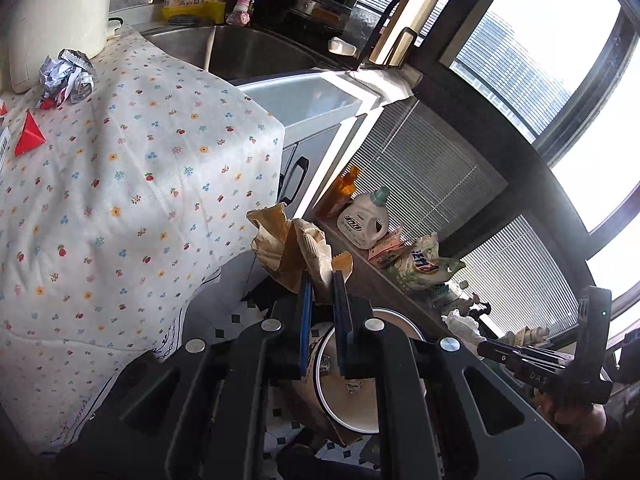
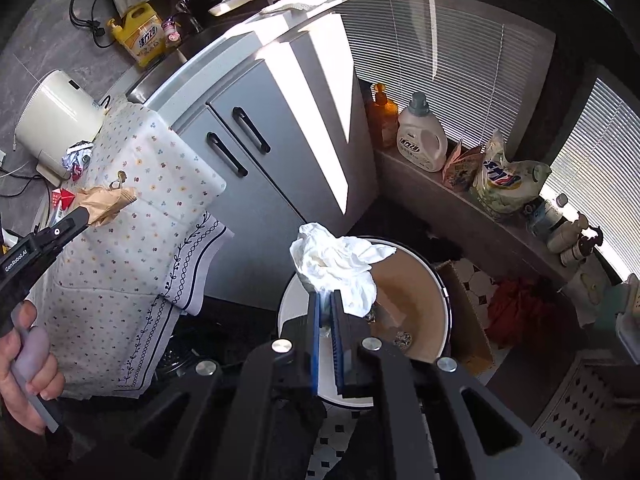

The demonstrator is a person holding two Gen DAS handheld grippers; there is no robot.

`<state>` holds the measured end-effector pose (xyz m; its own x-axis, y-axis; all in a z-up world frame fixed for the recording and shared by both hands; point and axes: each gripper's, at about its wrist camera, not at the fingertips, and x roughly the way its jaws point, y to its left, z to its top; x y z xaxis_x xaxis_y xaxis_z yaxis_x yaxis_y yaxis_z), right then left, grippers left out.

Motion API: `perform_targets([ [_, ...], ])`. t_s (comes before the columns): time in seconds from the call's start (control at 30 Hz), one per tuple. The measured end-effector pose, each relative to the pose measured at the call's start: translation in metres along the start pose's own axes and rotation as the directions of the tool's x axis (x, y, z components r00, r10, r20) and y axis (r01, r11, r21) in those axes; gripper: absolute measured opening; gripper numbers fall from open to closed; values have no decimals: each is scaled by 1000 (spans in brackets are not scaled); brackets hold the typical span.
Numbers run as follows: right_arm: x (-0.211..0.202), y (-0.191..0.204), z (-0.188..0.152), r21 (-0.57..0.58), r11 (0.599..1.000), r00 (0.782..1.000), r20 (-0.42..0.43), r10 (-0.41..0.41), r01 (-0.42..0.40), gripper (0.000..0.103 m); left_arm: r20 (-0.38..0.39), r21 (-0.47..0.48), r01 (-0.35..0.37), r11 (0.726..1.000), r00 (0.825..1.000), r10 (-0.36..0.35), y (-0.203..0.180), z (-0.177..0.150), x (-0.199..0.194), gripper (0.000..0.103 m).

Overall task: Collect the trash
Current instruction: 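Carry the brown paper and white tissue with both tools over the white bucket, then open both tools over the white bucket to drop paper and tissue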

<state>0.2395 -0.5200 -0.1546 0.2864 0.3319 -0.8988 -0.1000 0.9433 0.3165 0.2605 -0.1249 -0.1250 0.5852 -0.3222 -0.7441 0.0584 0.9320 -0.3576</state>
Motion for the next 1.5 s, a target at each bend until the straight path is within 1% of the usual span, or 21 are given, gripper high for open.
perform_targets([
  [0.03, 2, -2, -2, -9, 1000, 1000, -13, 0, 0, 19, -4, -10, 1, 1000, 1000, -1, -1, -4, 2, 11],
  [0.07, 1, -5, -4, -11, 1000, 1000, -15, -3, 3, 31, -9, -20, 0, 1000, 1000, 0, -3, -9, 5, 11],
  [0.1, -2, -8, -6, -10, 1000, 1000, 1, -8, 8, 58, -14, -28, -1, 1000, 1000, 0, -5, -13, 7, 11],
  [0.13, -5, -11, -8, -12, 1000, 1000, 22, -13, 13, 66, -20, -34, 0, 999, 1000, 0, -6, -18, 9, 11],
  [0.23, -7, -17, -8, -36, 999, 1000, 4, -1, 1, 64, -37, -39, -1, 999, 999, -1, -15, -31, 16, 11],
  [0.33, -10, -27, -9, -42, 999, 1000, 12, -11, 12, 67, -55, -41, 6, 999, 998, -8, -25, -41, 25, 11],
  [0.57, -23, -56, -12, -23, 999, 999, 35, -26, 27, 68, -99, -5, 47, 999, 994, -47, -64, -55, 47, 11],
  [0.7, -29, -70, -13, -7, 999, 998, 51, -38, 39, 68, -150, 33, 82, 996, 986, -76, -89, -65, 64, 11],
  [0.83, -35, -86, -16, 27, 998, 996, 65, -56, 55, 68, -222, 72, 115, 991, 970, -97, -111, -78, 85, 11],
  [0.9, -40, -94, -18, 49, 997, 996, 71, -61, 57, 68, -256, 77, 142, 987, 959, -118, -119, -83, 94, 21],
  [0.97, -45, -102, -21, 64, 996, 994, 78, -71, 66, 68, -272, 78, 170, 982, 952, -143, -126, -85, 100, 55],
  [1.03, -49, -109, -23, 81, 994, 994, 83, -78, 71, 68, -262, 84, 196, 977, 950, -168, -132, -85, 101, 64],
  [1.1, -52, -114, -24, 99, 992, 993, 88, -83, 74, 68, -263, 94, 203, 975, 949, -173, -137, -81, 101, 66],
  [1.27, -51, -112, -19, 127, 990, 993, 93, -68, 56, 68, -225, 97, 178, 979, 962, -153, -130, -65, 89, 70],
  [1.37, -51, -97, -14, 115, 993, 993, 107, -52, 40, 71, -199, 91, 149, 985, 972, -129, -116, -57, 76, 72],
  [1.43, -51, -82, -9, 99, 995, 991, 124, -41, 29, 76, -180, 83, 126, 989, 978, -109, -103, -52, 66, 73],
  [1.5, -51, -67, -5, 79, 997, 990, 135, -27, 16, 79, -161, 70, 98, 993, 983, -86, -88, -46, 56, 74],
])
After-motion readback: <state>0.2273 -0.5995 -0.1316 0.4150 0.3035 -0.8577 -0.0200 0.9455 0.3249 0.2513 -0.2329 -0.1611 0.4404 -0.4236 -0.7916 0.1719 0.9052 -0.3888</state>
